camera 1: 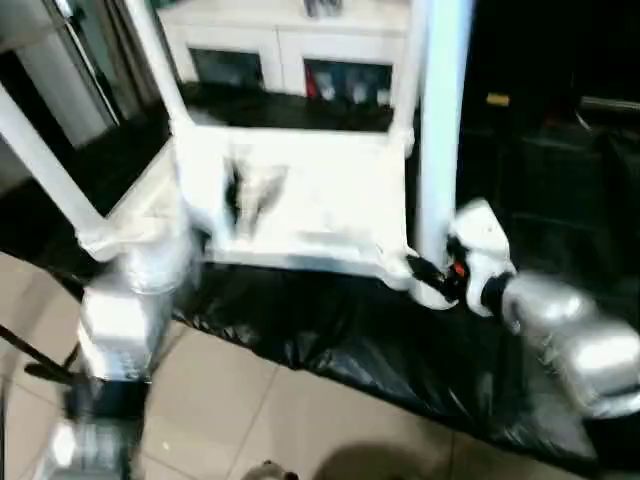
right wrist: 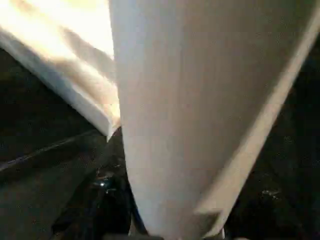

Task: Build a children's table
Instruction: Pick table leg

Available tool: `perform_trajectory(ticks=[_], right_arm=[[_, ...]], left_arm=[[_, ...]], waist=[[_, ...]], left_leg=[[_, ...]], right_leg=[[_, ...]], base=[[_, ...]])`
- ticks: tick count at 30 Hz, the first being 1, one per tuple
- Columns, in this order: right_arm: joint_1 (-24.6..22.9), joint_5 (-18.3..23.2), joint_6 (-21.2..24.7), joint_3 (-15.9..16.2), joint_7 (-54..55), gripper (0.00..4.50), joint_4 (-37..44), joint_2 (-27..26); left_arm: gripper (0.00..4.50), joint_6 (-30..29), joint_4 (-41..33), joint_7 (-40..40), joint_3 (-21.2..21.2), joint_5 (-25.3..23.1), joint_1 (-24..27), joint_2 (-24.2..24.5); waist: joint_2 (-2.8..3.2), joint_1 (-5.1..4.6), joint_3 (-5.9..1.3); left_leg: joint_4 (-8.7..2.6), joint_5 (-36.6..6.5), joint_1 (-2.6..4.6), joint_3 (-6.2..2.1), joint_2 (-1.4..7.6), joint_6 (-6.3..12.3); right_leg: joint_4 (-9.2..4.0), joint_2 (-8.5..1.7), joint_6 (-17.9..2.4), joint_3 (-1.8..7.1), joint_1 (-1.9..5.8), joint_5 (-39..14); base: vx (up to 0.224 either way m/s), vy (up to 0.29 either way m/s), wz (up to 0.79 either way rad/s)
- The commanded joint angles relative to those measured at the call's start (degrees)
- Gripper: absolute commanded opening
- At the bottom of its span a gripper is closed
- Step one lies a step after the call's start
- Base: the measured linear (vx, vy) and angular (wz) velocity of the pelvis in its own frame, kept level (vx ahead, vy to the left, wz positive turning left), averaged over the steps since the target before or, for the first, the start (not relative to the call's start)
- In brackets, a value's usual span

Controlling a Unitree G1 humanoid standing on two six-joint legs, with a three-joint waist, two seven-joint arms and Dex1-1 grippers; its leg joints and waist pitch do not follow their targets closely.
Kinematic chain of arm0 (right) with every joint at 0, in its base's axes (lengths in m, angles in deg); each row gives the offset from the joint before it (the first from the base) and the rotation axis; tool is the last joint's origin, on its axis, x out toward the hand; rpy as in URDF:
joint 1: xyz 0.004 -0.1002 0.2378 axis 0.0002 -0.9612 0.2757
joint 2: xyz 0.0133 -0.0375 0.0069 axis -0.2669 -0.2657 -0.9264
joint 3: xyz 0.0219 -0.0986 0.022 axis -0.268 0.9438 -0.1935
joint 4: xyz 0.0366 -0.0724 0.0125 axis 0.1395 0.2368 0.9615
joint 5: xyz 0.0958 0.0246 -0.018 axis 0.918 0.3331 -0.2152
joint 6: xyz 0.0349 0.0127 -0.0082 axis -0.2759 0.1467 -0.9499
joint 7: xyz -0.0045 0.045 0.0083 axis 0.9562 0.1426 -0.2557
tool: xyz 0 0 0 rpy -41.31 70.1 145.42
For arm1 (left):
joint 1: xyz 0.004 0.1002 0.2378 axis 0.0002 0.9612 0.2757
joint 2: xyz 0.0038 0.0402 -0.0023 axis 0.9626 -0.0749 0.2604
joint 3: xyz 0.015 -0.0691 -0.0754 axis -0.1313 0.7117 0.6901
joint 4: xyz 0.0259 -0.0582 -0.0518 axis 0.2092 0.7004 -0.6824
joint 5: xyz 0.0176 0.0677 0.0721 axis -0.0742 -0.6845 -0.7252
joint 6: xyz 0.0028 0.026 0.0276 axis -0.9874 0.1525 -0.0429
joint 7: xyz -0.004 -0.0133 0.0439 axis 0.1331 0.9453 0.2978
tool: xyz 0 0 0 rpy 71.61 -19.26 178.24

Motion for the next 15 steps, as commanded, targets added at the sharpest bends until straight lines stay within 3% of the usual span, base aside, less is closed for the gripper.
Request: perform_trajectory(ticks=[1, 2, 3, 4, 6, 7, 8, 9, 10, 11, 12, 13, 14, 15], right_arm=[[-3.1, -2.0, -6.4, -3.7, 6.1, 1.89, 3.8, -3.6], [-3.7, -1.9, -7.0, -4.3, 6.6, 1.89, 4.1, -4.2], [-4.9, -0.1, -6.2, -6.3, 7.7, 1.89, 4.9, -6.3], [-5.4, 0.5, -5.9, -7.0, 8.1, 1.89, 5.2, -7.2], [-8.7, 2.5, -5.9, -8.7, 9.9, 1.89, 6.4, -10.6], [-8.9, 2.5, -5.8, -8.6, 10.1, 1.89, 6.3, -10.7], [-9.6, 1.8, -6.4, -7.8, 11.3, 1.89, 6.0, -10.8], [-10.0, 2.6, -7.2, -8.6, 12.4, 1.89, 5.3, -12.0], [-10.3, 3.2, -7.9, -9.3, 13.1, 1.89, 4.9, -13.0], [-10.3, 3.2, -7.9, -9.3, 13.1, 1.89, 4.9, -13.0], [-10.2, 3.7, -8.4, -10.2, 13.5, 1.89, 3.8, -14.0], [-10.1, 3.6, -8.8, -10.3, 13.4, 1.89, 3.3, -14.1], [-10.1, 3.0, -9.7, -10.3, 13.7, 1.89, 2.5, -14.5], [-9.9, 2.8, -10.4, -10.5, 13.8, 1.89, 1.8, -15.1]], left_arm=[[2.98, 6.6, -1.5, 6.9, 0.6, -5.1, 3.6, -1.5], [2.98, 7.4, -1.3, 7.9, 0.7, -5.7, 4.3, -1.9], [2.98, 8.4, -0.8, 9.6, 0.6, -6.7, 5.3, -2.5], [2.98, 8.8, -0.6, 10.3, 0.5, -7.1, 5.6, -2.7], [2.98, 9.4, 0.2, 13.4, 1.1, -7.7, 6.7, -4.3], [2.98, 9.4, 0.2, 13.5, 1.1, -7.7, 6.7, -4.4], [2.98, 10.0, 0.3, 13.6, 1.1, -8.2, 7.0, -4.5], [2.98, 10.3, 0.5, 13.6, 0.8, -8.9, 7.2, -4.2], [2.98, 10.5, 0.5, 13.7, 0.6, -9.4, 7.3, -4.0], [2.98, 10.5, 0.5, 13.7, 0.6, -9.4, 7.3, -4.0], [2.98, 10.4, 0.5, 13.7, 0.9, -9.9, 7.3, -3.9], [2.98, 10.3, 0.5, 13.8, 1.2, -10.0, 7.3, -3.8], [2.98, 10.8, 0.7, 14.0, 1.5, -10.3, 7.4, -3.7], [2.98, 11.1, 0.8, 14.2, 1.7, -10.7, 7.4, -3.5]], waist=[[-1.12, -0.54, -3.73], [-1.22, -0.64, -3.54], [-0.94, -0.85, -3.33], [-1.2, -0.93, -3.51], [-1.17, -0.8, -3.62], [-1.41, -0.32, -3.6], [-1.78, 0.32, -3.65], [-1.82, 0.38, -3.81], [-2.62, 1.64, -3.35], [-2.75, 2.42, -3.04], [-2.65, 2.54, -3.01], [-2.85, 2.86, -2.53], [-2.74, 2.63, -2.52], [-2.2, 2.24, -2.76]], left_leg=[[-4.7, -12.5, 0.72, -2.02, 3.42, 1.13], [-4.75, -12.8, 0.67, -1.95, 3.49, 1.38], [-4.86, -14.1, 0.93, -1.95, 3.38, 1.61], [-4.85, -14.3, 1.08, -1.96, 3.19, 1.89], [-4.66, -12.9, 0.76, -1.62, 2.78, 3.48], [-4.34, -10.9, 0.29, -1.64, 2.63, 5.16], [-3.16, -8.8, -0.31, -1.71, 2.39, 7.06], [-1.89, -8.7, 1.29, -0.83, 2.66, 5.84], [0.61, -8.5, -0.15, -1.9, 2.29, 5.79], [3.06, -8.2, -1.43, -3.86, 2.42, 5.26], [3.49, -8.6, -0.99, -4.08, 1.71, 3.43], [2.51, -10.1, 0.19, -3.94, 0.14, 2.31], [1.31, -10.0, 0.89, -3.61, -0.3, 2.23], [-0.89, -11.3, 3.67, -2.05, -0.29, 2.19]], right_leg=[[-5.47, -4.28, -2.5, 3.07, 2.76, -22.5], [-5.59, -4.45, -2.3, 3.13, 2.77, -23.2], [-5.9, -4.48, -1.6, 2.95, 2.68, -26.0], [-6.01, -4.43, -0.6, 2.99, 2.8, -27.5], [-5.85, -5.66, -1.6, 3.79, 2.92, -27.4], [-5.83, -7.28, -3.4, 4.71, 3.44, -28.4], [-6.17, -9.42, -4.9, 6.22, 3.97, -29.1], [-7.32, -9.4, -5.0, 8.55, 2.69, -31.9], [-7.78, -12.55, -6.1, 12.26, 3.85, -36.0], [-8.25, -14.82, -7.4, 15.19, 4.74, -39.5], [-8.28, -12.62, -7.7, 16.61, 4.23, -41.0], [-8.13, -8.17, -7.5, 16.7, 2.93, -41.7], [-7.9, -6.11, -6.8, 16.32, 2.45, -41.6], [-7.24, -1.77, -5.1, 15.65, -0.2, -37.8]], base=[[0.0, 0.0, 0.0], [0.0, 0.0, 0.0], [0.0, 0.0, 0.0], [0.0, 0.0, 0.0], [0.0, 0.0, 0.0], [0.0, 0.0, 0.0], [0.0, 0.0, 0.0], [0.0, 0.0, 0.0], [0.0, 0.0, 0.0], [-0.005, 0.096, -0.31], [-0.023, 0.139, -0.42], [-0.023, 0.139, -0.42], [-0.044, 0.178, -0.4], [-0.099, 0.229, -0.35]])
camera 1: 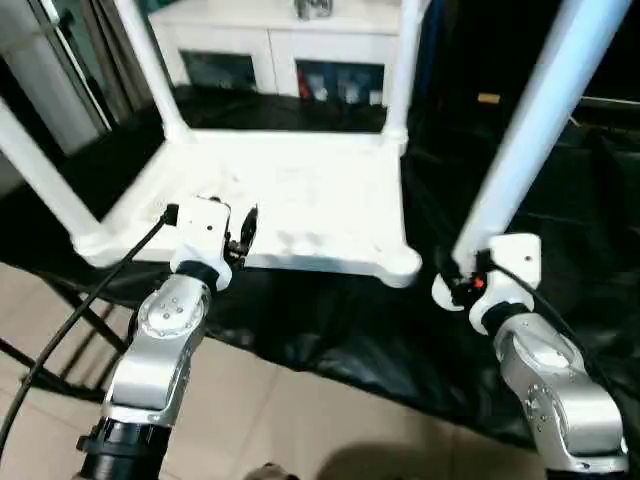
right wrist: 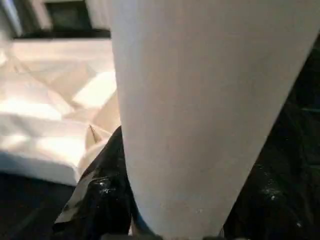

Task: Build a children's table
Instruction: Pick table leg

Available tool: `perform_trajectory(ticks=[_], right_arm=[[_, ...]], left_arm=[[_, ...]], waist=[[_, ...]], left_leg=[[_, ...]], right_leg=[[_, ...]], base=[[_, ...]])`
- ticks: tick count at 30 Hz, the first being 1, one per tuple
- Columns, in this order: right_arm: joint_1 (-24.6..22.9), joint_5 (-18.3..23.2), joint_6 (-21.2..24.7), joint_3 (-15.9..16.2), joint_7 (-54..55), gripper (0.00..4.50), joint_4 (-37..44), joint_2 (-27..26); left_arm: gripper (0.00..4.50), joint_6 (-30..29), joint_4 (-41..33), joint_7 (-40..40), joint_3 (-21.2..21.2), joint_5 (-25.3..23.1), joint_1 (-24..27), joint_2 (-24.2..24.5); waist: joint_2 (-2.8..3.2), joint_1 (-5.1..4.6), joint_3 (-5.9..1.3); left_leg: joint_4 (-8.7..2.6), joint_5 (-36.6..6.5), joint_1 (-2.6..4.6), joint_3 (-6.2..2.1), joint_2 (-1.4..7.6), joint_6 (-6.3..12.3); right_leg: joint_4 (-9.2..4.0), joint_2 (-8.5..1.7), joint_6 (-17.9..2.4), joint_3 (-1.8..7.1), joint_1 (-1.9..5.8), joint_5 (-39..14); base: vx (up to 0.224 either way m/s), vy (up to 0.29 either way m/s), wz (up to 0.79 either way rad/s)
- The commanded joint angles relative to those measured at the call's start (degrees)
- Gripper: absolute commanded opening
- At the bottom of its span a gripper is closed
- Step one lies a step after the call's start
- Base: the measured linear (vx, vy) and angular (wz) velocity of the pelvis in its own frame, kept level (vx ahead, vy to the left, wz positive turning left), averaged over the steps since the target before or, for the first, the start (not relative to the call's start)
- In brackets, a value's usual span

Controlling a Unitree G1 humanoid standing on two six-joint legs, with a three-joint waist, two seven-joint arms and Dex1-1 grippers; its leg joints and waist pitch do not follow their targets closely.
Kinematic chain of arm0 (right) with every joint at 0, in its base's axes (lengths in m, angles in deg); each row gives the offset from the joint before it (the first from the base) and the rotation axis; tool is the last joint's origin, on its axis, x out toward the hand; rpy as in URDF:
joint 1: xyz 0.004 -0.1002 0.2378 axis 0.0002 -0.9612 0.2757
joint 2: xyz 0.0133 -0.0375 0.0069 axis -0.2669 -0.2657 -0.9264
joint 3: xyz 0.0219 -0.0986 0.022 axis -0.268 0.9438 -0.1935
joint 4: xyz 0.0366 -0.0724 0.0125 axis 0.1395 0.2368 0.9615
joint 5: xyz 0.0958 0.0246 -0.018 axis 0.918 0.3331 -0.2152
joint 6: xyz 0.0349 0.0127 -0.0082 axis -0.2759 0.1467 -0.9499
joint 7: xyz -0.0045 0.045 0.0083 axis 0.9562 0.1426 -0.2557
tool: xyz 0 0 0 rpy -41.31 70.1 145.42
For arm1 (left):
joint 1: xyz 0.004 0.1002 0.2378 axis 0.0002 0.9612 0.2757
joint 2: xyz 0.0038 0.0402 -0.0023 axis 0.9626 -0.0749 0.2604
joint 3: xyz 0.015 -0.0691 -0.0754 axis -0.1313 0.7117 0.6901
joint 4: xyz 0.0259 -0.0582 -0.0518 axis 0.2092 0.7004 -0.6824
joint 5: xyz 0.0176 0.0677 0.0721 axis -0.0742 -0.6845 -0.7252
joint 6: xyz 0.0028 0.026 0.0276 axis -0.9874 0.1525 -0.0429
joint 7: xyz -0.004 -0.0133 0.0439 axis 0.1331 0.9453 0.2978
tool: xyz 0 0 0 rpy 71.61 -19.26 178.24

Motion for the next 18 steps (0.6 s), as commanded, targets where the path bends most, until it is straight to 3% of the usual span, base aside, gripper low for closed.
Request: perform_trajectory(ticks=[1, 2, 3, 4, 5, 6, 7, 8, 9, 10, 11, 12, 13, 14, 15, 16, 17, 18], right_arm=[[0.9, 0.3, -1.8, -0.1, 0.5, 1.89, -1.1, -1.3], [1.0, 0.2, -1.8, -0.6, 0.4, 1.89, -1.1, -2.0], [1.1, 0.3, -1.6, -0.6, 0.1, 1.89, -0.9, -2.3], [1.1, -0.5, -1.9, -0.1, -0.1, 1.89, -0.7, -2.2], [1.1, -0.6, -2.4, 0.8, -0.2, 1.89, -0.7, -1.8], [1.2, -0.3, -2.5, 0.7, -0.1, 1.89, -0.7, -2.0], [1.2, 0.1, -2.4, 0.5, 0.1, 1.89, -0.7, -2.2], [1.3, 0.7, -2.2, 0.2, -0.4, 1.89, -0.7, -2.1], [1.5, 0.3, -3.0, 0.0, -0.5, 1.89, -0.9, -1.6], [1.8, -0.3, -3.9, -0.2, -0.6, 1.89, -1.2, -1.1], [2.1, -2.0, -5.7, -0.2, -0.3, 1.89, -2.0, -0.4], [2.1, -2.0, -5.7, -0.2, -0.3, 1.89, -2.1, -0.4], [2.5, -0.5, -5.0, -1.5, -1.2, 1.89, -3.1, -0.8], [2.7, -0.4, -3.7, -1.2, -1.9, 1.89, -3.3, -0.2], [2.8, -0.4, -2.7, -0.9, -2.4, 1.89, -3.3, 0.3], [2.9, -0.3, -2.1, -0.3, -3.3, 1.89, -3.1, 0.8], [2.8, 0.2, -1.0, 0.6, -5.0, 1.89, -2.5, 1.5], [2.5, 1.5, 0.0, 1.5, -7.2, 1.89, -1.6, 2.1]], left_arm=[[2.98, 0.6, 0.4, 0.9, 1.6, -1.2, 0.1, 1.1], [2.98, 1.1, 0.6, 1.2, 1.6, -1.5, 0.1, 1.0], [2.98, 1.2, 0.8, 1.4, 1.6, -1.6, 0.0, 1.0], [2.98, 1.4, 1.0, 1.5, 1.7, -1.6, -0.1, 1.0], [2.98, 1.5, 1.4, 1.7, 1.7, -1.7, -0.2, 1.1], [2.98, 1.6, 1.7, 1.7, 1.6, -1.7, -0.4, 1.1], [2.98, 1.7, 1.8, 1.7, 1.6, -1.8, -0.5, 1.0], [2.98, 1.8, 2.1, 1.6, 1.6, -1.9, -0.6, 0.9], [2.98, 1.9, 2.2, 1.7, 1.5, -2.2, -0.7, 0.7], [2.98, 2.0, 2.3, 1.7, 1.4, -2.4, -0.7, 0.4], [2.98, 1.6, 2.3, 2.2, 1.4, -2.6, -0.7, 0.0], [2.98, 1.6, 2.3, 2.2, 1.4, -2.6, -0.7, 0.0], [2.98, 1.5, 1.3, 2.8, 1.0, -3.7, 0.1, 0.0], [2.98, 1.3, 0.8, 3.2, 0.8, -4.2, 0.7, -0.2], [2.98, 1.1, 0.5, 3.4, 0.7, -4.5, 1.1, -0.2], [2.98, 1.5, 0.0, 3.5, 1.0, -3.8, 1.7, -0.8], [2.98, 1.1, -0.6, 3.9, 1.4, -2.8, 2.6, -1.8], [2.98, 0.6, -1.4, 4.3, 1.6, -2.2, 3.6, -2.8]], waist=[[-1.45, -2.37, -2.2], [-1.14, -3.89, -2.23], [-0.18, -4.54, -2.19], [0.81, -5.2, -1.99], [1.11, -5.21, -1.87], [0.13, -4.49, -1.01], [-0.85, -5.17, -1.94], [-3.22, -3.51, -3.33], [-3.31, -2.89, -4.0], [-2.67, -3.5, -3.99], [-2.88, -3.37, -3.57], [-2.73, -3.04, -3.16], [-2.13, -3.0, -3.33], [0.76, -3.74, -3.76], [1.1, -5.2, -2.78], [2.56, -6.9, -3.76], [2.89, -6.9, -3.78], [2.79, -6.62, -3.47]], left_leg=[[-5.31, -18.3, 4.57, 1.7, 1.48, 2.41], [-6.76, -26.4, 5.85, 3.33, 2.64, 3.92], [-8.14, -29.3, 5.17, 4.29, 3.35, 5.19], [-11.1, -34.7, 3.02, 5.9, 5.76, 6.22], [-12.3, -36.7, 2.38, 6.15, 6.86, 5.81], [-14.99, -39.8, -1.16, 4.13, 6.44, 6.6], [-12.99, -37.3, 0.39, 4.43, 5.21, 4.9], [-0.88, -23.8, -0.75, 1.79, 2.39, 0.7], [6.59, -13.6, -3.56, -2.16, 1.13, 0.74], [9.07, -4.8, -7.96, -6.07, -0.34, -0.49], [8.67, -4.2, -8.2, -6.34, -0.1, -1.61], [6.77, -1.6, -6.45, -5.39, -0.92, -2.77], [1.06, 4.6, -4.74, -4.78, -0.29, -0.42], [-4.58, 10.3, -2.8, -3.85, 0.37, 5.14], [-6.29, 2.6, -2.5, -3.68, 0.8, 9.46], [-7.52, -5.2, -0.05, -5.64, 3.91, 10.54], [-7.91, -7.4, -0.01, -6.19, 4.44, 9.06], [-8.47, -10.8, 0.03, -6.66, 5.11, 4.62]], right_leg=[[-6.48, 0.73, -6.4, 1.08, -3.16, -34.2], [-4.11, 1.97, -5.8, -2.51, -4.56, -29.8], [-2.17, 1.89, -6.0, -4.51, -4.41, -27.0], [2.94, 0.35, -6.6, -8.19, -2.4, -20.4], [6.11, -0.93, -6.8, -9.9, -0.85, -16.0], [8.35, -2.55, -5.2, -12.29, 3.58, -8.4], [5.41, -4.38, -3.5, -9.98, 4.13, -10.3], [-5.25, -17.43, -2.9, -1.11, 4.68, -33.4], [-7.58, -22.43, -3.3, 2.96, 6.01, -34.4], [-5.77, -20.7, -2.2, 1.52, 8.35, -25.5], [-5.87, -19.35, -3.5, 0.12, 7.65, -21.7], [-6.08, -15.6, -8.7, -3.95, 6.38, -15.6], [-5.99, -11.55, -13.1, -7.09, 5.72, -13.8], [-4.5, -5.61, -14.2, -9.17, 5.37, -15.4], [-3.06, -1.48, -12.1, -10.26, 3.33, -17.5], [0.61, 0.32, -10.0, -9.71, 2.92, -13.4], [0.87, 0.06, -9.5, -9.19, 3.01, -10.2], [0.2, -0.76, -8.4, -8.35, 2.95, -5.4]], base=[[-0.099, 0.229, -0.35], [-0.113, 0.247, -0.42], [-0.088, 0.254, -0.53], [-0.088, 0.254, -0.53], [-0.09, 0.239, -0.63], [-0.097, 0.185, -0.45], [-0.097, 0.185, -0.45], [-0.049, 0.141, -0.18], [0.007, 0.168, -0.27], [0.007, 0.168, -0.27], [-0.018, 0.205, -0.3], [-0.037, 0.206, -0.1], [-0.037, 0.206, -0.1], [-0.021, 0.242, 0.06], [-0.027, 0.234, 0.16], [-0.027, 0.234, 0.16], [-0.038, 0.219, 0.16], [-0.023, 0.206, 0.11]])
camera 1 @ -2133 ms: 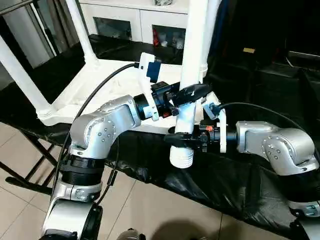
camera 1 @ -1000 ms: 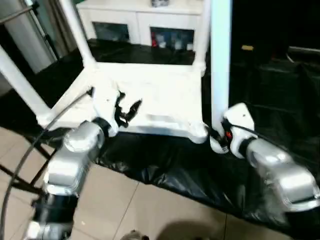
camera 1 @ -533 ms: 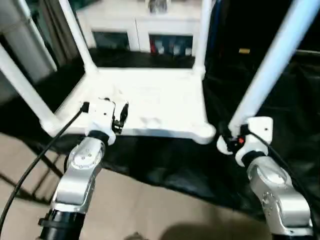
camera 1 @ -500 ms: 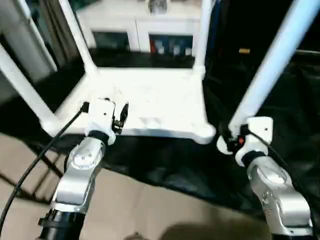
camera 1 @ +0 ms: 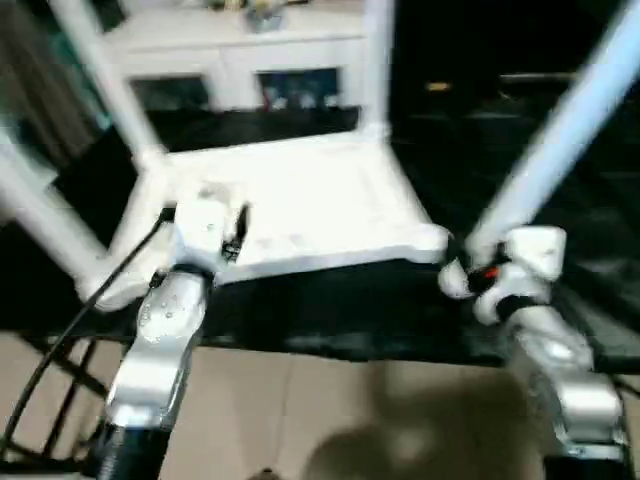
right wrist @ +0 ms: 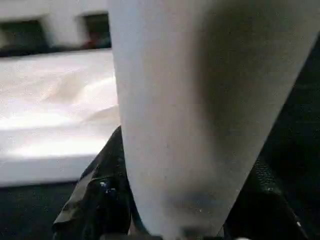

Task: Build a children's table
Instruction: Pick table leg

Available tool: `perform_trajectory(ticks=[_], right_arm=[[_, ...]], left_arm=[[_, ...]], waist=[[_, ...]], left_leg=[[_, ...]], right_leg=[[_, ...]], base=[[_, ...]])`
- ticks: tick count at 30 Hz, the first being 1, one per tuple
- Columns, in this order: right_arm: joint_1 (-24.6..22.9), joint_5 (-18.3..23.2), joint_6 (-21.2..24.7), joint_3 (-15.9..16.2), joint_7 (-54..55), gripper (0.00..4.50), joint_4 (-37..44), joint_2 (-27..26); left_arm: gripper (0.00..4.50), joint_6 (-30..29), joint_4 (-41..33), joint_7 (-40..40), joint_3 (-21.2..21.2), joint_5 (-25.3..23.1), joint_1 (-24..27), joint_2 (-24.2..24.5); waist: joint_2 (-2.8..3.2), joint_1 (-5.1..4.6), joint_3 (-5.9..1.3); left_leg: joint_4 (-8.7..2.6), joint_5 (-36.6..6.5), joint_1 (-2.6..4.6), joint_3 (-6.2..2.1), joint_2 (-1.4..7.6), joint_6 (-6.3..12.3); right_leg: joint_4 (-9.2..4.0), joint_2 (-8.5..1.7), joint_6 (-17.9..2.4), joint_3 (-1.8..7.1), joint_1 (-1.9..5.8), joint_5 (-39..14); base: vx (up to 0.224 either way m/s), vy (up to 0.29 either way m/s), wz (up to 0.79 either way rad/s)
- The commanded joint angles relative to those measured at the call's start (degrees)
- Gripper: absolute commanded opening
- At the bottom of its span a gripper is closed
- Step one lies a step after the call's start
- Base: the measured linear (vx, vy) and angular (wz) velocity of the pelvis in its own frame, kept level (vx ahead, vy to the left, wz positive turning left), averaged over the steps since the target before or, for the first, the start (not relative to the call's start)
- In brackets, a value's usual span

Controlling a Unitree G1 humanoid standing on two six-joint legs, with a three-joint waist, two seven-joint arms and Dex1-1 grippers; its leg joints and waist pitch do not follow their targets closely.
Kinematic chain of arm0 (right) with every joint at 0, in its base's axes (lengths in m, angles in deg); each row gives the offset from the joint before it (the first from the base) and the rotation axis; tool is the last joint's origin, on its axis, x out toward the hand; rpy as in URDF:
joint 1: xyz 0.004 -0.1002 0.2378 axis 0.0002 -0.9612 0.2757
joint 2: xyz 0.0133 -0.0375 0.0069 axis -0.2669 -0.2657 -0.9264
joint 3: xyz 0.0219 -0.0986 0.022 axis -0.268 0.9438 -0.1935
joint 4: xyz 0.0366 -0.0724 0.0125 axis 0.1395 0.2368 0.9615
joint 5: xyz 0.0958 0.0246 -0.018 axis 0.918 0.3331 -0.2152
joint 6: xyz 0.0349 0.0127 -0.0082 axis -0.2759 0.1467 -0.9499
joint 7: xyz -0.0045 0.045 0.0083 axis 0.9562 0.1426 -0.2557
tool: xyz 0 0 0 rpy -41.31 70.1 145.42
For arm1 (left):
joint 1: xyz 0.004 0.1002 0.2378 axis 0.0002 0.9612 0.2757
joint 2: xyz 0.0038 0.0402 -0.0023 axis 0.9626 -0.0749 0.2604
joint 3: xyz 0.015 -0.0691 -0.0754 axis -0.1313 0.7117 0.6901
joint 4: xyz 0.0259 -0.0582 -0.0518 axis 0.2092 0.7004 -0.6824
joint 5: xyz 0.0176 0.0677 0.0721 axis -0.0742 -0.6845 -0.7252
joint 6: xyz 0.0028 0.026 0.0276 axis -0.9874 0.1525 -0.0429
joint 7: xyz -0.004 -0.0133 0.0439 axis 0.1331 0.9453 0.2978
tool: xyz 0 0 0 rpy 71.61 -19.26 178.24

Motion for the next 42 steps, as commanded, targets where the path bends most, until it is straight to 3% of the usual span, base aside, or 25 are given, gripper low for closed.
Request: perform_trajectory(ticks=[1, 2, 4, 7, 9, 10, 13, 15, 16, 18, 19, 20, 21, 22, 26, 30, 32, 35, 36, 37, 38, 39, 40, 41, 42], right_arm=[[0.2, 2.0, 2.0, 0.9, -3.8, 1.89, 2.2, 1.8], [0.1, 1.9, 1.9, 1.0, -3.8, 1.89, 2.3, 1.9], [-0.1, 1.9, 1.8, 1.0, -3.9, 1.89, 2.1, 2.0], [-0.7, 0.8, 0.5, 0.9, -4.3, 1.89, 2.1, 2.2], [-0.6, 0.9, 1.2, 0.4, -3.7, 1.89, 1.8, 2.0], [-0.6, 1.1, 1.5, 0.3, -3.6, 1.89, 1.8, 2.1], [-0.8, 1.6, 1.5, -0.3, -2.7, 1.89, 1.9, 1.4], [-1.2, 2.4, 1.8, -0.8, -2.5, 1.89, 2.5, 0.6], [-1.3, 2.3, 1.8, -0.7, -2.5, 1.89, 2.7, 0.5], [-2.0, 2.1, 1.6, -0.2, -2.6, 1.89, 3.1, 0.4], [-2.5, 1.9, 1.2, 0.0, -2.5, 1.89, 3.2, 0.2], [-2.9, 1.6, 0.9, 0.2, -2.4, 1.89, 3.3, 0.1], [-3.1, 1.6, 0.9, 0.2, -2.4, 1.89, 3.4, 0.0], [-3.3, 1.6, 0.9, 0.3, -2.3, 1.89, 3.6, 0.0], [-3.6, 1.4, 1.1, 0.3, -2.1, 1.89, 4.3, -0.1], [-3.7, 1.1, 1.0, 0.3, -2.2, 1.89, 4.4, 0.0], [-3.9, 0.9, 0.8, 0.4, -2.3, 1.89, 4.4, 0.2], [-4.3, 1.2, 0.9, 0.4, -2.5, 1.89, 5.0, 0.2], [-4.4, 1.3, 1.1, 0.4, -2.6, 1.89, 5.3, 0.2], [-4.4, 1.3, 1.1, 0.4, -2.6, 1.89, 5.4, 0.3], [-4.5, 1.2, 1.2, 0.5, -2.7, 1.89, 5.6, 0.5], [-4.5, 1.1, 1.3, 0.5, -2.7, 1.89, 5.7, 0.6], [-4.6, 0.9, 1.2, 0.5, -2.6, 1.89, 5.7, 0.8], [-4.6, 0.7, 1.1, 0.6, -2.6, 1.89, 5.6, 0.9], [-4.5, 0.7, 1.2, 0.5, -2.6, 1.89, 5.5, 0.8]], left_arm=[[2.98, -0.7, -2.4, 0.8, -0.1, 1.2, 1.3, -1.6], [2.98, -0.2, -2.6, 0.7, -0.3, 1.2, 1.6, -1.7], [2.98, -0.6, -2.7, 0.6, -0.8, 0.8, 1.9, -1.7], [2.98, -0.4, -2.4, -0.5, -2.2, 0.2, 2.4, -1.9], [2.98, -0.1, -2.9, -1.9, -2.1, 1.4, 2.5, -2.3], [2.98, -0.3, -3.3, -2.3, -2.0, 1.7, 2.6, -2.5], [2.98, -1.0, -4.7, -2.7, -1.3, 2.2, 2.7, -2.3], [2.98, -1.5, -5.3, -3.0, -0.9, 2.6, 2.8, -1.8], [2.98, -1.6, -5.4, -3.0, -0.8, 2.7, 2.8, -1.7], [2.98, -1.9, -5.7, -3.3, -0.5, 3.0, 2.8, -1.2], [2.98, -2.0, -5.8, -3.7, -0.3, 3.0, 2.9, -1.1], [2.98, -2.1, -5.9, -4.1, -0.3, 2.9, 3.0, -0.9], [2.98, -2.0, -5.9, -4.3, -0.3, 2.9, 3.0, -0.9], [2.98, -2.0, -5.8, -4.7, -0.3, 2.9, 3.0, -0.8], [2.98, -2.2, -5.8, -5.2, -0.6, 2.9, 2.8, -0.6], [2.98, -2.3, -5.6, -5.5, -0.7, 3.0, 2.5, -0.3], [2.98, -2.3, -5.6, -5.9, -0.7, 3.0, 2.5, -0.4], [2.98, -2.2, -5.5, -6.4, -0.8, 3.3, 2.6, -0.5], [2.98, -2.1, -5.5, -6.5, -0.9, 3.4, 2.8, -0.6], [2.98, -2.1, -5.5, -6.5, -0.9, 3.4, 2.8, -0.7], [2.98, -2.0, -5.5, -6.5, -1.0, 3.4, 3.0, -0.8], [2.98, -2.0, -5.5, -6.5, -1.1, 3.4, 3.1, -0.9], [2.98, -2.0, -5.6, -6.4, -1.2, 3.4, 3.2, -0.9], [2.98, -2.1, -5.7, -6.5, -1.3, 3.4, 3.4, -1.0], [2.98, -2.2, -5.8, -6.5, -1.3, 3.4, 3.5, -1.0]], waist=[[0.32, -0.51, -2.74], [-0.61, 0.07, -2.63], [-1.45, 0.71, -2.41], [-2.33, 0.96, -2.26], [-3.33, 0.97, -2.47], [-3.1, 1.12, -2.79], [-3.98, 1.04, -2.65], [-4.0, 1.05, -3.38], [-4.36, 1.4, -2.95], [-3.97, 1.58, -2.09], [-4.31, 1.33, -1.64], [-5.19, 1.56, -1.31], [-4.5, 1.63, -2.37], [-4.09, 1.34, -2.74], [-4.02, 0.64, -3.93], [-3.52, 1.51, -4.61], [-2.91, 1.69, -4.88], [-3.14, 1.86, -4.48], [-1.68, 1.75, -4.86], [-3.35, 1.68, -2.81], [-4.22, 2.3, -1.67], [-4.39, 2.61, -1.41], [-6.16, 3.75, -1.7], [-4.89, 3.58, -2.2], [-4.45, 3.45, -3.19]], left_leg=[[-8.44, -15.5, 2.97, -2.67, 5.18, 0.38], [-8.37, -19.6, 2.61, -1.47, 4.01, -2.94], [-8.71, -25.7, 2.7, 0.36, 3.07, -5.48], [-8.78, -26.8, 2.51, 1.56, 2.85, -5.31], [-8.86, -22.6, 1.76, 1.87, 2.74, -4.52], [-8.74, -17.7, 1.34, 1.98, 2.77, -3.45], [-8.62, -18.7, 0.92, 2.49, 2.71, -2.46], [-6.82, -17.3, 4.01, 5.43, 3.1, -6.94], [-7.09, -21.1, 4.89, 6.57, 2.84, -8.96], [-7.56, -27.0, 7.12, 7.25, 3.2, -9.13], [-8.03, -30.6, 7.87, 7.28, 3.08, -7.87], [-9.37, -29.0, 3.38, 5.9, 2.09, -3.65], [-9.6, -24.5, 2.42, 5.82, 1.95, -2.07], [-9.59, -20.9, 3.21, 5.53, 2.11, 0.19], [-8.23, -8.8, 3.38, 5.84, 1.28, 6.16], [-6.9, 0.9, 3.3, 5.64, 0.7, 11.37], [-6.22, 7.6, 4.16, 4.85, 0.85, 14.68], [-5.8, 10.5, 5.21, 4.45, 1.25, 17.35], [-6.13, 7.6, 9.75, 5.93, 3.44, 12.36], [-7.74, 0.1, 10.33, 6.45, 5.19, 6.01], [-8.3, -10.1, 10.07, 8.66, 3.78, -0.58], [-8.1, -14.2, 9.98, 9.53, 2.76, -3.46], [-6.68, -12.5, 3.98, 8.01, 0.14, -2.0], [-6.6, -8.3, 3.75, 7.1, 0.45, 0.69], [-6.17, -6.0, 3.25, 6.55, 0.11, 1.38]], right_leg=[[-1.78, 1.43, -3.6, -0.15, 0.35, 1.2], [-3.02, 0.37, -3.2, 0.75, 0.55, 0.4], [-4.34, -0.48, -2.2, 1.59, 0.26, -6.8], [-5.52, -1.18, 0.2, 2.32, -0.05, -15.5], [-5.48, -1.12, 0.6, 2.65, 0.48, -12.9], [-5.04, -1.15, 0.1, 2.65, 0.9, -8.7], [-5.46, -1.15, -0.8, 2.64, 0.69, -10.8], [-6.31, 0.87, 0.7, 4.83, -1.63, -12.0], [-6.73, 2.6, 1.9, 4.92, -2.22, -17.1], [-7.24, 4.16, 2.7, 4.96, -3.04, -21.9], [-7.38, 4.52, 2.2, 4.72, -2.66, -24.6], [-7.14, 2.4, 2.5, 3.91, 1.46, -25.3], [-7.1, 1.56, 3.0, 4.39, 3.17, -23.6], [-7.29, 1.05, 2.4, 4.29, 2.54, -20.9], [-5.88, 1.67, -6.8, 3.61, 4.36, -1.3], [-4.15, 2.29, -11.4, 3.17, 5.47, 11.5], [-2.92, 2.95, -11.0, 2.27, 5.18, 15.8], [-2.78, 2.8, -9.9, 1.76, 4.31, 12.5], [-2.3, 3.72, -10.0, 3.03, 1.72, 8.1], [-2.23, 3.73, -10.3, 2.97, 0.43, 3.2], [-3.26, 3.94, -11.5, 4.43, 1.21, -0.1], [-3.78, 4.45, -12.0, 5.52, 1.88, -2.1], [-4.31, 3.21, -11.0, 7.16, 7.79, 0.5], [-4.87, 2.23, -10.4, 7.88, 7.69, 4.3], [-4.16, 2.89, -10.4, 7.53, 8.84, 6.3]], base=[[-0.023, 0.206, 0.11], [-0.026, 0.151, 0.13], [-0.036, 0.098, 0.15], [0.0, 0.0, 0.0], [0.0, 0.0, 0.0], [0.0, 0.0, 0.0], [0.0, 0.0, 0.0], [0.008, -0.057, -0.17], [0.005, -0.061, -0.25], [0.047, -0.057, -0.58], [0.066, -0.049, -0.64], [0.09, -0.022, -0.62], [0.084, 0.0, -0.35], [0.084, 0.0, -0.35], [0.1, -0.02, -0.02], [0.105, -0.014, 0.09], [0.093, -0.006, 0.11], [0.046, 0.002, 0.04], [0.0, 0.0, 0.0], [0.0, 0.0, 0.0], [0.035, -0.014, -0.45], [0.048, 0.021, -0.51], [0.048, 0.021, -0.51], [0.052, 0.043, -0.28], [0.0, 0.0, 0.0]])
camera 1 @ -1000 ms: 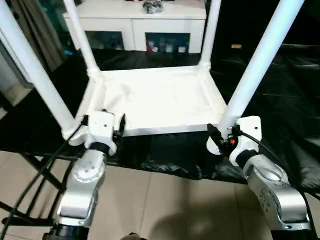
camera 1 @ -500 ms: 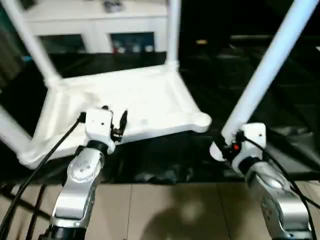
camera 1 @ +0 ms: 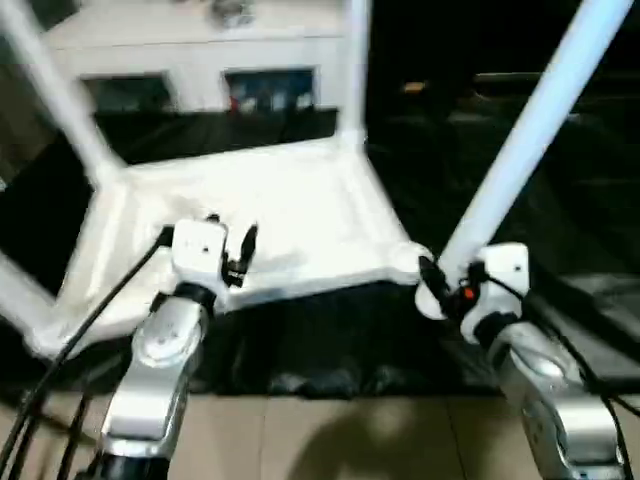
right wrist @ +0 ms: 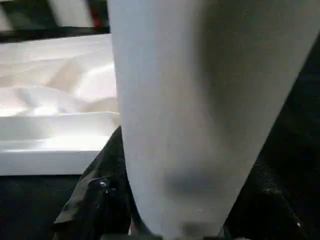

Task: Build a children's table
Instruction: Pick table leg, then insert table leg to table base

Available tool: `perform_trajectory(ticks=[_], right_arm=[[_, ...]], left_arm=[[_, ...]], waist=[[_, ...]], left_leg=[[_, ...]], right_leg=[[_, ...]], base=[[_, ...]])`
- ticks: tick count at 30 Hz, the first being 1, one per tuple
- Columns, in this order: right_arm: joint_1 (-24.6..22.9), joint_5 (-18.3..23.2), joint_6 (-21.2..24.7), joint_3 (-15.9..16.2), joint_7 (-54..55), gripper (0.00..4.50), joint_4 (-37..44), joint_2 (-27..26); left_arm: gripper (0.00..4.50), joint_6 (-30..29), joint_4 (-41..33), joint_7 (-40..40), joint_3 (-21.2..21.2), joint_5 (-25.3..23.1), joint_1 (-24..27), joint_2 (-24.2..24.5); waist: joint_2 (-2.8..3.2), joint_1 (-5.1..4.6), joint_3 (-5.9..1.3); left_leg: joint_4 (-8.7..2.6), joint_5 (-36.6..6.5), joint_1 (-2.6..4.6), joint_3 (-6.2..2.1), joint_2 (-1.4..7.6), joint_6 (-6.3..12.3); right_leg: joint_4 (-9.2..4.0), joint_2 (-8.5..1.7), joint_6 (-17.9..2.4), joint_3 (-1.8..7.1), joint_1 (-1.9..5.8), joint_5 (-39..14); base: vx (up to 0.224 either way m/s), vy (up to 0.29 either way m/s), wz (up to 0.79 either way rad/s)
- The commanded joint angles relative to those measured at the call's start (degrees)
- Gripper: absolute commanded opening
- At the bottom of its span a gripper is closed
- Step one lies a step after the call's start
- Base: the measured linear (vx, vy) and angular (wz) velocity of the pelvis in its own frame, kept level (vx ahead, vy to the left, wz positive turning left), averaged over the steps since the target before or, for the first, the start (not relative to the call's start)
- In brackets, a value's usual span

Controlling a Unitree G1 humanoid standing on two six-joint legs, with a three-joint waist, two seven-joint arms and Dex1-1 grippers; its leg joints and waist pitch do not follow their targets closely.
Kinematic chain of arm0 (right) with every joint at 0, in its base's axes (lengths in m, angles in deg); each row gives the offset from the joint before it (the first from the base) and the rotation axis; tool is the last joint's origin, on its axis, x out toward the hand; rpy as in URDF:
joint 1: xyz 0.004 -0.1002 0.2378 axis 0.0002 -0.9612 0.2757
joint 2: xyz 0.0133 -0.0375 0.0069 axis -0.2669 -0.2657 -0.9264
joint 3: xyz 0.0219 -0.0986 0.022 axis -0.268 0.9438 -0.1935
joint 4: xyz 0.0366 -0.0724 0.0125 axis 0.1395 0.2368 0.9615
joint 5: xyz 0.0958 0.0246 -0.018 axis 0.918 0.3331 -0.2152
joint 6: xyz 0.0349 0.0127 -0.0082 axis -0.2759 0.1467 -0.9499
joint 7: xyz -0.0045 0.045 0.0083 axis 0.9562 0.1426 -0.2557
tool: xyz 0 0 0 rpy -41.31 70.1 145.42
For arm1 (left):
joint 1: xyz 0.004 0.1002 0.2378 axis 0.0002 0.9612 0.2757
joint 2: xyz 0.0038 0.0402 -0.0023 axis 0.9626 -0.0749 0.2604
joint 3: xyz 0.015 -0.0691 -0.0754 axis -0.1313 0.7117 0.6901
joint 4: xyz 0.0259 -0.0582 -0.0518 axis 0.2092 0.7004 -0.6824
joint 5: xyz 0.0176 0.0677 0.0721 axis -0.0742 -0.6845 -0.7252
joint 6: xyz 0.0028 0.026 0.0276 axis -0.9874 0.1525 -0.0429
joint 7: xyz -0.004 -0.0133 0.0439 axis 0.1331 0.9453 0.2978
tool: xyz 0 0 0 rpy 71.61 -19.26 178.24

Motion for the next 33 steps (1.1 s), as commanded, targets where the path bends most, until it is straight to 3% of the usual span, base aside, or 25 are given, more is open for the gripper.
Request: perform_trajectory(ticks=[1, 2, 4, 7, 11, 14, 15, 17, 18, 19, 20, 21, 22, 23, 24, 25, 26, 27, 28, 29, 30, 31, 32, 33], right_arm=[[0.6, -0.2, 0.1, 0.3, 0.0, 1.89, 1.3, -0.5], [0.7, -0.2, 0.1, 0.3, 0.0, 1.89, 1.2, -0.5], [1.0, -0.3, 0.1, 0.5, 0.0, 1.89, 1.0, -0.6], [1.2, -0.3, 0.1, 0.8, -0.2, 1.89, 1.0, -0.6], [1.3, -0.2, 0.2, 0.8, -0.3, 1.89, 1.0, -0.5], [1.1, 0.1, 0.2, 0.7, -0.6, 1.89, 1.1, -0.7], [1.0, 0.2, 0.3, 0.8, -0.7, 1.89, 1.2, -0.7], [0.9, 0.2, 0.3, 0.8, -0.7, 1.89, 1.3, -0.8], [0.7, 0.4, 0.3, 1.0, -0.7, 1.89, 1.7, -0.9], [0.6, 0.4, 0.4, 1.1, -0.7, 1.89, 1.8, -1.0], [0.6, 0.3, 0.2, 1.2, -0.7, 1.89, 1.8, -0.9], [0.6, 0.0, 0.0, 1.3, -0.7, 1.89, 1.8, -0.8], [0.6, -0.1, -0.1, 1.4, -0.6, 1.89, 1.7, -0.8], [0.5, -0.1, 0.0, 1.4, -0.6, 1.89, 1.6, -0.8], [0.5, -0.1, 0.1, 1.3, -0.6, 1.89, 1.6, -0.8], [0.6, -0.1, 0.1, 1.3, -0.6, 1.89, 1.5, -0.8], [0.6, -0.1, 0.1, 1.3, -0.6, 1.89, 1.5, -0.8], [0.6, -0.1, 0.1, 1.3, -0.6, 1.89, 1.5, -0.8], [0.6, -0.1, 0.2, 1.3, -0.6, 1.89, 1.6, -0.8], [0.6, -0.1, 0.2, 1.3, -0.6, 1.89, 1.6, -0.8], [0.5, -0.2, 0.2, 1.4, -0.6, 1.89, 1.7, -0.8], [0.5, -0.1, 0.1, 1.4, -0.7, 1.89, 1.7, -0.7], [0.6, -0.1, 0.1, 1.4, -0.7, 1.89, 1.7, -0.6], [0.7, 0.1, 0.0, 1.3, -1.1, 1.89, 1.7, -0.2]], left_arm=[[2.98, -0.5, -0.1, -0.4, 0.6, 0.1, 0.6, 0.5], [2.98, -0.6, -0.1, -0.4, 0.7, 0.2, 0.6, 0.5], [2.98, -0.8, -0.1, -0.6, 1.1, 0.4, 0.5, 0.4], [2.98, -1.0, -0.1, -0.6, 1.5, 0.6, 0.4, 0.3], [2.98, -1.4, -0.2, -0.8, 1.6, 1.0, 0.3, 0.4], [2.98, -1.5, -0.3, -0.9, 1.4, 1.0, 0.2, 0.4], [2.98, -1.5, -0.3, -1.0, 1.4, 0.9, 0.3, 0.4], [2.98, -1.6, -0.3, -1.0, 1.3, 0.9, 0.3, 0.5], [2.98, -1.6, -0.4, -1.1, 1.3, 0.9, 0.4, 0.5], [2.98, -1.7, -0.4, -1.1, 1.3, 0.9, 0.4, 0.5], [2.98, -1.7, -0.5, -1.1, 1.3, 0.9, 0.4, 0.5], [2.98, -1.7, -0.5, -1.1, 1.4, 0.9, 0.4, 0.5], [2.98, -1.7, -0.5, -1.2, 1.3, 0.9, 0.4, 0.6], [2.98, -1.7, -0.5, -1.2, 1.3, 0.9, 0.4, 0.6], [2.98, -1.8, -0.5, -1.3, 1.4, 0.9, 0.4, 0.6], [2.98, -1.8, -0.5, -1.3, 1.4, 0.9, 0.4, 0.6], [2.98, -1.8, -0.5, -1.3, 1.4, 0.8, 0.4, 0.6], [2.98, -1.8, -0.5, -1.4, 1.4, 0.8, 0.4, 0.6], [2.98, -1.8, -0.5, -1.4, 1.3, 0.7, 0.4, 0.6], [2.98, -1.8, -0.5, -1.4, 1.4, 0.7, 0.4, 0.6], [2.98, -1.7, -0.5, -1.5, 1.4, 0.7, 0.4, 0.7], [2.98, -1.1, -0.7, -2.1, 1.1, 0.8, 0.6, 0.7], [2.98, -0.8, -0.8, -2.6, 1.0, 0.9, 0.7, 0.8], [2.98, -0.6, -1.1, -4.2, 0.3, 1.5, 1.2, 1.2]], waist=[[-0.67, 0.48, -3.57], [-0.65, -0.03, -3.69], [-0.71, -0.16, -3.5], [-0.32, -0.47, -3.53], [-0.23, -0.41, -3.48], [-0.08, -0.63, -3.49], [-0.21, -0.64, -3.49], [-0.43, -0.42, -3.67], [1.23, -0.76, -3.97], [0.06, -2.1, -2.54], [-3.05, -1.29, -1.52], [-1.85, 0.1, -2.28], [-3.05, 0.83, -2.73], [-2.24, 1.97, -4.02], [-1.49, 2.8, -3.57], [1.08, 1.75, -3.85], [3.27, -2.57, -3.57], [3.07, -3.39, -3.41], [2.4, -2.95, -3.65], [2.81, -3.06, -3.23], [1.56, -2.98, -2.32], [-0.8, -2.52, -1.53], [-4.4, -0.7, -1.04], [-3.77, 0.07, -3.19]], left_leg=[[-3.07, 0.7, -3.17, 0.08, -2.93, 5.45], [-3.03, 2.1, -2.49, -0.21, -3.1, 6.77], [-3.2, 2.1, -2.25, -0.5, -2.97, 7.9], [-3.7, 3.0, -1.17, -1.14, -2.09, 9.02], [-3.69, 4.1, -0.93, -1.43, -2.18, 11.05], [-3.88, 3.8, -0.13, -1.66, -2.17, 12.03], [-3.8, 4.2, -0.24, -1.73, -2.32, 12.46], [-3.3, 5.6, -1.11, -1.85, -3.16, 13.64], [-5.23, 4.2, 7.86, -1.99, 1.96, 5.74], [-6.46, 1.4, 8.92, -2.38, 4.73, 4.35], [-4.66, -2.4, 1.82, -0.89, -0.07, 7.31], [-2.31, -3.2, -2.2, 0.62, -4.61, 8.39], [1.16, -3.9, -4.16, -0.42, -5.17, 9.99], [3.2, -0.9, -6.94, -1.91, -4.42, 9.51], [4.54, 1.7, -9.2, -4.07, -1.56, 7.34], [-0.53, 8.2, -7.41, -4.7, -0.02, 4.86], [-3.66, 13.2, 0.54, -10.55, 3.65, 14.36], [-3.85, 12.7, 4.24, -13.2, 5.86, 21.63], [-3.02, 10.1, 5.31, -13.67, 8.03, 29.06], [-3.35, 8.5, 4.06, -12.68, 7.47, 29.47], [-4.49, 5.3, 2.24, -10.45, 5.73, 28.86], [-3.4, -0.1, -0.08, -6.55, 1.48, 24.52], [1.04, -5.4, -3.63, -3.42, -4.32, 17.47], [4.51, -1.5, -5.03, -3.93, -5.71, 15.46]], right_leg=[[-2.85, 0.13, -14.0, 1.18, 5.59, 12.5], [-2.49, 1.02, -14.0, 0.71, 5.27, 16.4], [-2.53, 1.29, -14.5, 0.57, 5.25, 17.1], [-2.34, 1.18, -14.9, -0.41, 4.76, 14.6], [-2.61, 0.86, -14.4, -0.67, 4.9, 12.0], [-3.09, 0.51, -14.9, -1.25, 4.96, 8.4], [-3.12, 0.52, -14.9, -1.23, 5.17, 8.5], [-3.26, 0.58, -14.8, -0.9, 6.22, 9.3], [-0.45, 1.71, -14.3, -1.7, -0.74, 4.4], [0.93, -0.55, -12.6, -2.99, -3.36, 1.6], [-1.36, -1.66, -11.4, -1.79, 2.21, 6.3], [-2.68, -1.58, -11.0, 1.34, 7.19, 7.4], [-4.63, -4.15, -16.7, 5.25, 9.5, 9.0], [-3.85, -5.65, -19.5, 6.56, 12.43, 14.2], [-3.84, -6.96, -20.8, 7.51, 11.87, 26.4], [-0.77, -1.52, -14.4, 1.48, 9.05, 28.7], [4.84, 2.33, -7.2, -4.87, -0.16, 7.7], [6.43, 0.64, -5.1, -4.89, -4.32, -4.0], [8.41, -2.04, -1.5, -4.52, -6.37, -8.3], [8.98, -2.27, -0.2, -4.58, -6.67, -5.9], [8.29, -2.49, 0.3, -4.83, -6.72, -1.2], [1.88, -3.47, -3.0, -3.23, -4.49, 4.7], [-5.25, -5.84, -1.9, 1.66, -0.11, -10.1], [-4.53, -8.72, -3.6, 4.78, 3.67, -10.4]], base=[[0.0, 0.0, 0.0], [0.0, 0.0, 0.0], [0.0, 0.0, 0.0], [0.0, 0.0, 0.0], [0.0, 0.0, 0.0], [0.0, 0.0, 0.0], [0.0, 0.0, 0.0], [0.0, 0.0, 0.0], [0.091, -0.065, -0.27], [0.091, -0.065, -0.27], [0.054, -0.076, -0.55], [0.0, 0.0, 0.0], [0.0, 0.0, 0.0], [0.081, 0.045, 0.19], [0.042, 0.098, 0.15], [0.042, 0.098, 0.15], [0.0, 0.0, 0.0], [0.049, -0.048, -0.19], [0.049, -0.048, -0.19], [0.076, -0.067, 0.0], [0.053, -0.051, -0.01], [0.053, -0.051, -0.01], [0.022, -0.084, 0.06], [0.049, -0.098, -0.01]])
